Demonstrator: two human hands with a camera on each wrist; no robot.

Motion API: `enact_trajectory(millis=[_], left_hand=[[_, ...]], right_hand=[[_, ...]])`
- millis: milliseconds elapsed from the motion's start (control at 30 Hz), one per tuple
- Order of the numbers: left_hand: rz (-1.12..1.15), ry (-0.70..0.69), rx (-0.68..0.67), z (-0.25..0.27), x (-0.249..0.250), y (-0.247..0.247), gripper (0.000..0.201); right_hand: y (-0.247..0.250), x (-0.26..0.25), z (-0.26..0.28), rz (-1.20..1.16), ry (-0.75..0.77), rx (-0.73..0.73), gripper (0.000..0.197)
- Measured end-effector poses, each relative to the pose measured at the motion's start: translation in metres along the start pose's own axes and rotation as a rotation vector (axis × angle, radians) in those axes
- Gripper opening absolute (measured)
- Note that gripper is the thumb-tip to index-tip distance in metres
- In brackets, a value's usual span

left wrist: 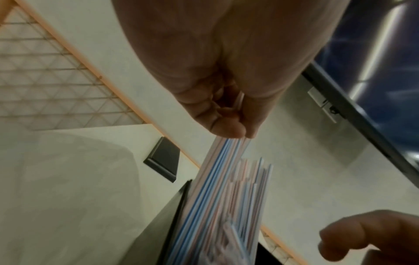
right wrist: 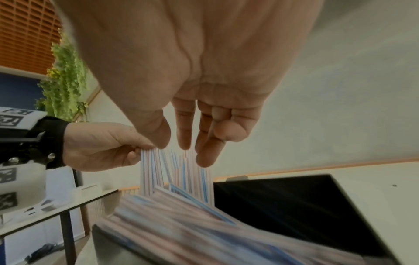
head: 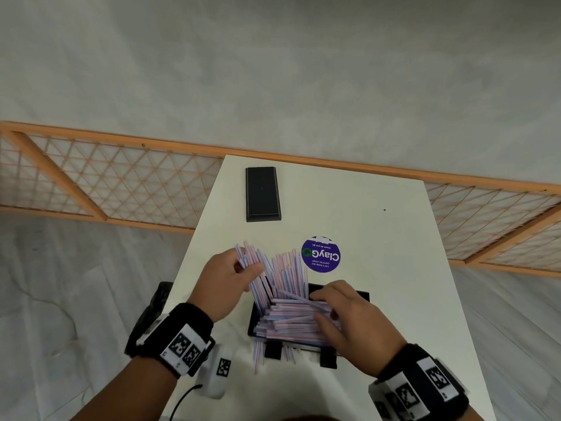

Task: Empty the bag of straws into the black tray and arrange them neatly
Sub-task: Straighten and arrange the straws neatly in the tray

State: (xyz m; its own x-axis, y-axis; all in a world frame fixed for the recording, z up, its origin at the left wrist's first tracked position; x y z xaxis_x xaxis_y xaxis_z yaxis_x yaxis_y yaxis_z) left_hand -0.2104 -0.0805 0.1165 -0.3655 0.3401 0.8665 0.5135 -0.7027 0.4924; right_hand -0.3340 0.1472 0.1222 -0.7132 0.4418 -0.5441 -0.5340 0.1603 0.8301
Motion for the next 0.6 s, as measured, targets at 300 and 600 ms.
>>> enact_trajectory(millis=[300, 600], left_hand=[[0.048, -0.127, 0.124, 0.026, 0.069, 0.043, 0.007], [0.318, -0.274, 0.127, 0.055, 0.118, 0.008, 0.007]], right_hand=[[0.036, -0.044, -0.011, -0.109, 0.116, 0.123, 0.064], [0.034, -0.069, -0.024, -0.149, 0.178, 0.229, 0.043]])
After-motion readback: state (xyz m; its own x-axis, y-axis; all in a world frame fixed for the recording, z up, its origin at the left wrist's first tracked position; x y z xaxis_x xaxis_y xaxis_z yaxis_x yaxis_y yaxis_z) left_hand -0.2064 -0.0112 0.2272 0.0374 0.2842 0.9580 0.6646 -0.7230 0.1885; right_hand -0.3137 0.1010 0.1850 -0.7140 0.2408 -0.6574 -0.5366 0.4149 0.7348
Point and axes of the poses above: each hand's wrist, its own z-axis away from the middle knuckle, its own y-axis out of the back of the hand, x = y × z, the point moved 5 cm from there along -z, towards the middle knuckle, and after that the axes turned 5 degrees about -y, right-handed, at the moved point
